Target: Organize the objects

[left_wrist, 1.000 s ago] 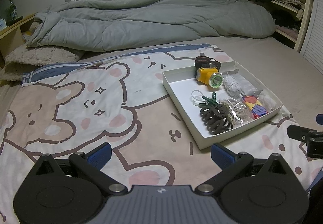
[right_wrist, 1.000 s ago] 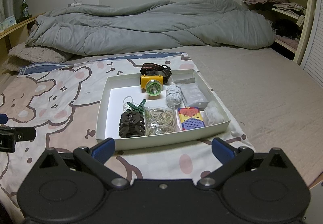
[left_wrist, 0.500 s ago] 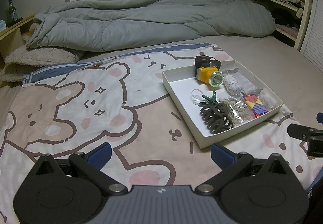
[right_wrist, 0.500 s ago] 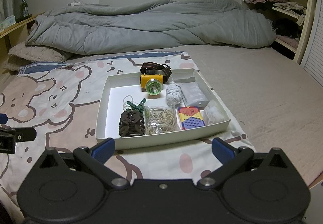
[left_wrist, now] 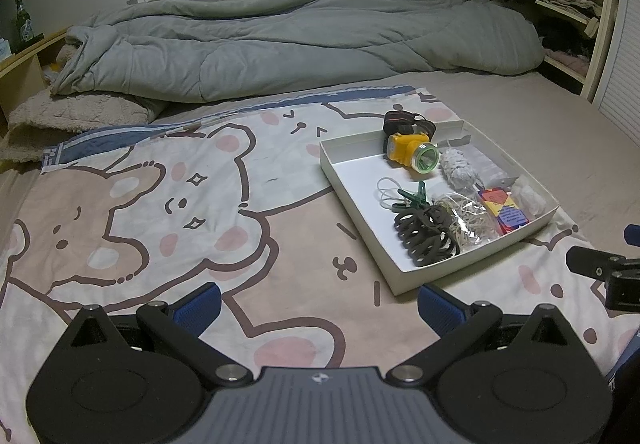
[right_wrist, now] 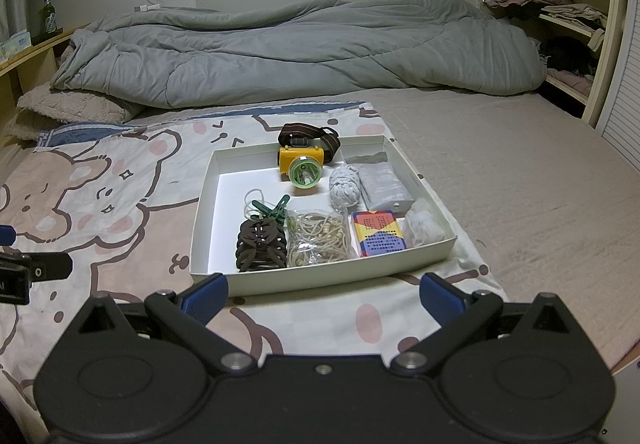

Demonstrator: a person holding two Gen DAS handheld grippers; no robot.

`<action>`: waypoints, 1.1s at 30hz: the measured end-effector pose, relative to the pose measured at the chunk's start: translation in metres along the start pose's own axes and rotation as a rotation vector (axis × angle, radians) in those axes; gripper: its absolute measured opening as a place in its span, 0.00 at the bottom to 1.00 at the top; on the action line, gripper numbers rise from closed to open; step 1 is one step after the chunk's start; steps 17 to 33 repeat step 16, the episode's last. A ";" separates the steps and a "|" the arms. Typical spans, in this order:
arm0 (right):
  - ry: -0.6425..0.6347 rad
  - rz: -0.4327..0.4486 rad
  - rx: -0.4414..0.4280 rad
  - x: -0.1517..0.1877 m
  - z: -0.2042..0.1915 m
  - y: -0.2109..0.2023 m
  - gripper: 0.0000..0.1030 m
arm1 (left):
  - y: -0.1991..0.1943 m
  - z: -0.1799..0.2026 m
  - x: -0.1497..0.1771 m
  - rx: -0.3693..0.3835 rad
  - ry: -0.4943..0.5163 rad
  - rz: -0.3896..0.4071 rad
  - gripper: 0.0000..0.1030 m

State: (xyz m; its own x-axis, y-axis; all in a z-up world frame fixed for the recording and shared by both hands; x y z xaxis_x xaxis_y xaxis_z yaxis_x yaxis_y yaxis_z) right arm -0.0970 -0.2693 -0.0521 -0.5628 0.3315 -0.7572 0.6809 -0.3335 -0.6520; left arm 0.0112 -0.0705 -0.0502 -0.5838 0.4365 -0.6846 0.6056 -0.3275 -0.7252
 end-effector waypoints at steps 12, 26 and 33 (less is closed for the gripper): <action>0.000 -0.001 0.000 0.000 0.000 0.000 1.00 | 0.000 0.001 0.000 0.001 0.000 -0.003 1.00; 0.000 -0.001 0.000 0.000 0.000 0.000 1.00 | 0.000 0.001 0.000 0.003 -0.005 -0.006 1.00; 0.000 -0.001 0.000 0.000 0.000 0.000 1.00 | 0.000 0.001 0.000 0.003 -0.005 -0.006 1.00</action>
Point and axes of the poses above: each gripper's, at about its wrist camera, not at the fingertips, and y roughly the way its jaws point, z to its right, x to its underside, the point moved 6 cm from there along y, roughly the way its jaws point, and after that the axes turned 4 degrees about y, right-handed, at the moved point
